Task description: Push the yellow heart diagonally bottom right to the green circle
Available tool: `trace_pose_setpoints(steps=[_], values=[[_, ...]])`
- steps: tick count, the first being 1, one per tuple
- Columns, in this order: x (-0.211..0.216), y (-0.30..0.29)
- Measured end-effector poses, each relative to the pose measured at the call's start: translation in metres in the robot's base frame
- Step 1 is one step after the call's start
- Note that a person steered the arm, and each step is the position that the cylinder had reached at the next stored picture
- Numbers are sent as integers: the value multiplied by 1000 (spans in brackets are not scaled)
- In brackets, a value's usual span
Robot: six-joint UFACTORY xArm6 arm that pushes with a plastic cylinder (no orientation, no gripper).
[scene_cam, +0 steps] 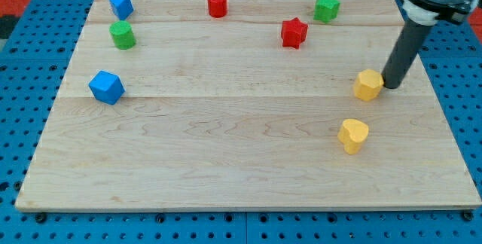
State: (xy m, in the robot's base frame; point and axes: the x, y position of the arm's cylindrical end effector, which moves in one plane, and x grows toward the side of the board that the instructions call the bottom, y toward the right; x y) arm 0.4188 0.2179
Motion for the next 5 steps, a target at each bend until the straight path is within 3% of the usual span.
trace_pose_setpoints(steps=[3, 4, 5], values=[[-1, 21], [44, 36], [55, 21]])
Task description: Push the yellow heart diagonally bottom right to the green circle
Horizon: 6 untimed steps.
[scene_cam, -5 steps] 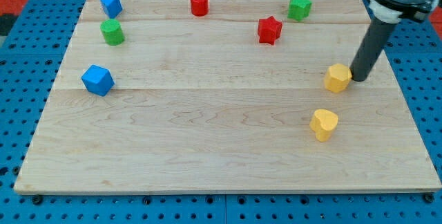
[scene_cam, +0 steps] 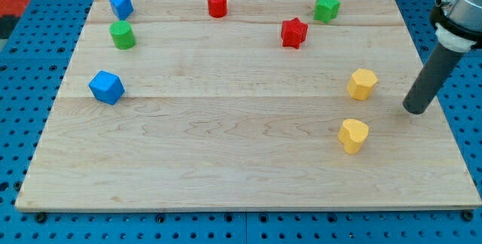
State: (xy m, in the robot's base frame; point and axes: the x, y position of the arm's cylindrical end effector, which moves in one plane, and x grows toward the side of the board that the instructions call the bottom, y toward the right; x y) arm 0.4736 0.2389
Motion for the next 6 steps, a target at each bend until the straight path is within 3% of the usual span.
trace_pose_setpoints(steps=[1, 2, 3, 5, 6], values=[[5, -47], [56, -24], [60, -73], [-39, -271], [-91, -248]])
